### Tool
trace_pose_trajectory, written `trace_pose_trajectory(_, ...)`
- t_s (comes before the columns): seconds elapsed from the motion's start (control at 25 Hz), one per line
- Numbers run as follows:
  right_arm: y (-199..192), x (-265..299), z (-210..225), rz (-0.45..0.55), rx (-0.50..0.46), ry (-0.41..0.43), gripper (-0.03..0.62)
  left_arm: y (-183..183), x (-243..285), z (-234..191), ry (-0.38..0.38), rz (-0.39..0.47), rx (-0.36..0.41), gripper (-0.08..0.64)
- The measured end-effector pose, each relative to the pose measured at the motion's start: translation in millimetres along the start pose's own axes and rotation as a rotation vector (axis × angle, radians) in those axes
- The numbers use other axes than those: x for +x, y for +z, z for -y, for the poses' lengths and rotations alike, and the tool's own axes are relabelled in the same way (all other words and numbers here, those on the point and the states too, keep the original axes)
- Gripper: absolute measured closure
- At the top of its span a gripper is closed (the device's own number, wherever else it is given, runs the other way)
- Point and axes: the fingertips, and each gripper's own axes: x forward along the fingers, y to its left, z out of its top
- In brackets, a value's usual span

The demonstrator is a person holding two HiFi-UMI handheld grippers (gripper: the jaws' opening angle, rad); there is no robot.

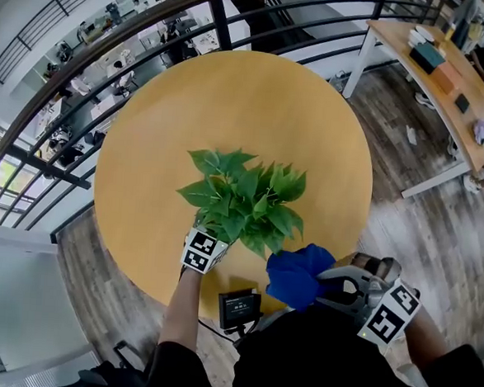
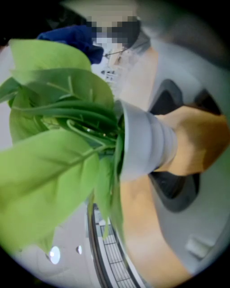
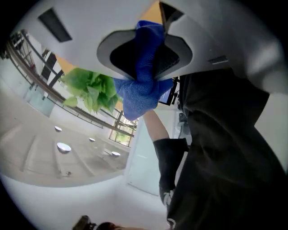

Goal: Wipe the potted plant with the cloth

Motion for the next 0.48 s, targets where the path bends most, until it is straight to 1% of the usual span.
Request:
trace_pose_trajectory(0.04, 13, 0, 1, 0.018, -0.036, -0.007, 0.49, 1, 0, 0, 0.002, 0.001, 0.002, 0.176)
trace_pose_trajectory(0.12, 35, 0, 10, 0.042, -0.074, -0.049, 0.491, 1, 0, 0, -0.002, 0.003, 0.002, 0.176)
trace_pose_trajectory(0.24, 51, 3, 28, 0.049, -0.082, -0.122, 0.491, 0, 1, 1, -0.004, 0.004, 0.001, 0.176)
trace_pose_trajectory(0.32, 43, 12, 36, 0.004, -0.057, -0.155, 0.49, -1, 3, 1, -0.002, 0.001, 0.002, 0.176)
trace_pose_trajectory(0.4, 18, 34, 44, -0.09, 0.036, -0.168, 0.489, 0, 3, 1, -0.003, 0.002, 0.001, 0.178)
trace_pose_trajectory(0.48, -13, 59, 43, -0.192, 0.105, -0.153, 0.489, 2, 2, 1, -0.002, 0.006, 0.0, 0.178)
